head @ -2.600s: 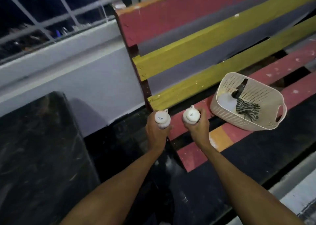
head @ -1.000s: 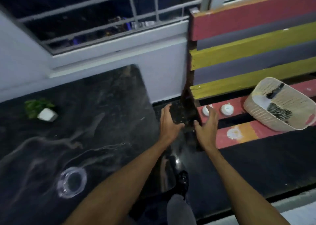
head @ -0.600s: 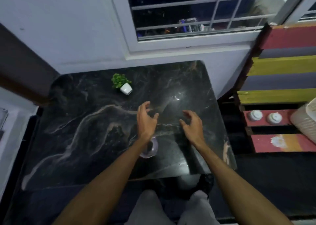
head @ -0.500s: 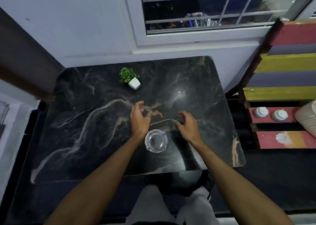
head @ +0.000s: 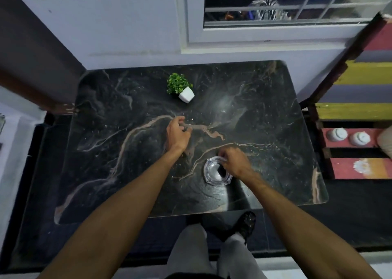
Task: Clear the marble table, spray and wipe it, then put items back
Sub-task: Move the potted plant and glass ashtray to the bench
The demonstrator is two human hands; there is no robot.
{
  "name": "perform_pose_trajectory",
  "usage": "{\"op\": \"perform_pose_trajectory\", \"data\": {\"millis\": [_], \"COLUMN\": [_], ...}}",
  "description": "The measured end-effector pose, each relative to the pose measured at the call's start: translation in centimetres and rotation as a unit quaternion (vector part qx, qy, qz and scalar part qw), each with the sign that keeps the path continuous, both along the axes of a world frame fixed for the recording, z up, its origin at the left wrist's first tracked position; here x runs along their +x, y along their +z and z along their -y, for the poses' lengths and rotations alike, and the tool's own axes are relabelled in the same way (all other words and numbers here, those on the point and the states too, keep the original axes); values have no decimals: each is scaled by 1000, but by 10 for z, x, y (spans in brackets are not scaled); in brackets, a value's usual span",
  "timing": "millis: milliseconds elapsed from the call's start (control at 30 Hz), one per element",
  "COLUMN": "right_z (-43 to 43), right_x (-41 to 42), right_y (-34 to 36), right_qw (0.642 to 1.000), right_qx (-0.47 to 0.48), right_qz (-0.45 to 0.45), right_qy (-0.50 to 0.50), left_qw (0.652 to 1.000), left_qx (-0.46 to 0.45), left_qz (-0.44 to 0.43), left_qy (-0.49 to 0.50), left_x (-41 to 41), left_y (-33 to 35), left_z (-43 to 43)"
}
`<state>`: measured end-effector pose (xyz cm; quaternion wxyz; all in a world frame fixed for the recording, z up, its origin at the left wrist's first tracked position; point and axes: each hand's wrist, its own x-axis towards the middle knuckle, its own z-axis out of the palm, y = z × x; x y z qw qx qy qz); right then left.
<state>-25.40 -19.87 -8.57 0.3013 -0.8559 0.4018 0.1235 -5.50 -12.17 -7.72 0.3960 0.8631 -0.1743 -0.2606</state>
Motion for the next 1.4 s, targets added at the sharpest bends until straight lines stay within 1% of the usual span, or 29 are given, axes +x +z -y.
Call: {"op": "perform_pose_trajectory", "data": {"millis": [100, 233, 400, 533, 767, 1033, 1167, 1267, 1400], "right_z": [5, 17, 38, 49, 62, 81, 87, 91, 102], "right_x": [6, 19, 39, 46, 35, 2, -7, -14, -33], "right_y": [-1, 5, 13, 17, 19, 23, 19, 22, 38], "right_qw": [999, 996, 988, 982, 973, 967, 965, 958, 950], "right_qx": [11, 2, 0, -12, -16, -11, -10, -8, -14], "right_qz": [29, 72, 108, 120, 138, 128, 129, 140, 149], "right_qy": [-9, -55, -111, -143, -184, -219, -228, -250, -274], "left_qw": [999, 991, 968, 953, 951, 950, 955, 967, 986], "left_qx": [8, 11, 40, 52, 43, 41, 45, 46, -15], "left_qz": [-27, -78, -159, -188, -175, -177, -147, -92, -70], "left_qy": [36, 105, 189, 233, 251, 253, 255, 231, 150], "left_x": [11, 29, 48, 58, 68, 72, 76, 64, 22], "left_y": [0, 3, -2, -7, -7, -9, -11, -6, 6], "left_z": [14, 38, 77, 106, 131, 142, 152, 155, 165]}}
